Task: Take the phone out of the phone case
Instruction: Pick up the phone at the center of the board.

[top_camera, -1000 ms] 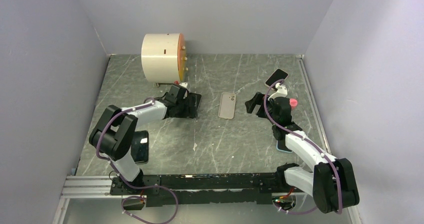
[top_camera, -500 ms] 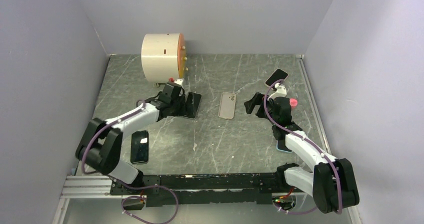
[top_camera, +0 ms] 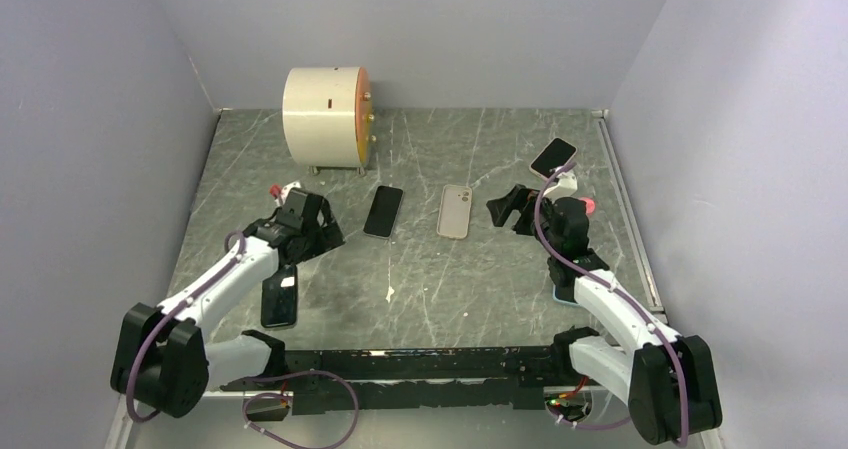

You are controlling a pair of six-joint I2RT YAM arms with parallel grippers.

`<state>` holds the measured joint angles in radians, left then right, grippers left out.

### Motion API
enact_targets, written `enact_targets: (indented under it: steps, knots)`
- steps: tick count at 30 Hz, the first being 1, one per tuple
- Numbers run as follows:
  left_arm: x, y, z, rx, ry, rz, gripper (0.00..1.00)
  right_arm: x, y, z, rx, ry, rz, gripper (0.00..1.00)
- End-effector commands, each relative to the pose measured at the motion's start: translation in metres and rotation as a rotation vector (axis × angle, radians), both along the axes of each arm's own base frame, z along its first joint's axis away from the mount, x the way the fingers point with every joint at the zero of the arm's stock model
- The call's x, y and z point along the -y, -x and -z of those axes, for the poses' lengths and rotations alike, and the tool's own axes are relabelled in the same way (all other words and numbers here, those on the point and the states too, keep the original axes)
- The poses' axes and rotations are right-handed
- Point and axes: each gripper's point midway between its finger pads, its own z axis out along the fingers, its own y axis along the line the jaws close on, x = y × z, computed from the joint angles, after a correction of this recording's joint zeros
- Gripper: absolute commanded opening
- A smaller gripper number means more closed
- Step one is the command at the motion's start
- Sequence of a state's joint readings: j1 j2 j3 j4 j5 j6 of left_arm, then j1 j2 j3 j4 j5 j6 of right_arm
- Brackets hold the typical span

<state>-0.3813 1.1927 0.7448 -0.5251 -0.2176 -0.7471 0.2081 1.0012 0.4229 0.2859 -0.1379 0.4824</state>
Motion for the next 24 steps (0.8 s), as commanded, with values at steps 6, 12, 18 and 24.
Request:
enact_targets:
  steps: [6, 12, 18, 24]
  knots:
    - [-0.071, 0.053, 0.005, -0.093, -0.107, -0.332, 0.94, -0.008, -0.001, -0.020, 0.082, -0.025, -0.012, 0.99]
    - [-0.090, 0.060, 0.013, -0.120, -0.055, -0.416, 0.94, -0.015, 0.001, -0.025, 0.104, 0.005, -0.022, 0.99]
    - [-0.097, 0.053, 0.028, -0.127, 0.064, -0.475, 0.94, -0.017, 0.003, -0.027, 0.116, 0.032, -0.021, 0.99]
    - [-0.110, 0.056, 0.035, -0.144, 0.097, -0.551, 0.94, -0.018, 0.004, -0.029, 0.129, 0.047, -0.023, 0.99]
